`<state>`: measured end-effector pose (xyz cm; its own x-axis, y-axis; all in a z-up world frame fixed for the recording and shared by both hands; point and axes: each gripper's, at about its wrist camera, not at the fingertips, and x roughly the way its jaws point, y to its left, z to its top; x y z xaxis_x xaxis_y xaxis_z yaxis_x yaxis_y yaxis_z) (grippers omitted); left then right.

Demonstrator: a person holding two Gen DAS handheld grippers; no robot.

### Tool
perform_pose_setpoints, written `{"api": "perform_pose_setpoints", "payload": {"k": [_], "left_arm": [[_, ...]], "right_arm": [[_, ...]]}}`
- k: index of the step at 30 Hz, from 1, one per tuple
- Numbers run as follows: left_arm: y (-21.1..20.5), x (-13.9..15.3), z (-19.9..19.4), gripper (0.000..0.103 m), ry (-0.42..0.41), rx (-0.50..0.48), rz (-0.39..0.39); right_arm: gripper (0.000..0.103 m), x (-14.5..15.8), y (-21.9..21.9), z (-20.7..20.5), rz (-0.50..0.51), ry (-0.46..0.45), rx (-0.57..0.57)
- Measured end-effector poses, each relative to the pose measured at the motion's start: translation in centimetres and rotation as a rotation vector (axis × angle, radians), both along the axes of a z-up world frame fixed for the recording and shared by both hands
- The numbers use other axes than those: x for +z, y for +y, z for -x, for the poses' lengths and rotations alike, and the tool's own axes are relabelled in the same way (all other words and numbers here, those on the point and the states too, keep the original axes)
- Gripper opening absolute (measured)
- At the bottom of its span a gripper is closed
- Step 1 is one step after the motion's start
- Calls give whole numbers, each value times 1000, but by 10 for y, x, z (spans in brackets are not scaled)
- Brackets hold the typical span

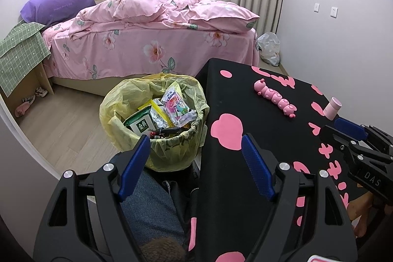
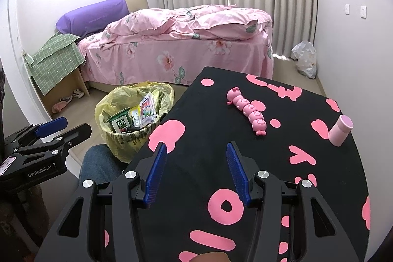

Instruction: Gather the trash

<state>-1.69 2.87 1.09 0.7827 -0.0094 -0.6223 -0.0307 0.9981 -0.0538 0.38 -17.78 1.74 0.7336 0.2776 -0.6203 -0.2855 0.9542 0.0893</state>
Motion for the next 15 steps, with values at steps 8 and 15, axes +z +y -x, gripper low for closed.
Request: {"api": "perform_pose_setpoints", "payload": {"k": [8, 15], "left_arm": [[0, 0, 0, 73, 1, -1, 0], [1, 1, 0, 73, -1, 0, 0]], "right_arm": [[48, 0, 0, 0, 3, 1, 0], [48, 1, 1, 0, -1, 1, 3]]}}
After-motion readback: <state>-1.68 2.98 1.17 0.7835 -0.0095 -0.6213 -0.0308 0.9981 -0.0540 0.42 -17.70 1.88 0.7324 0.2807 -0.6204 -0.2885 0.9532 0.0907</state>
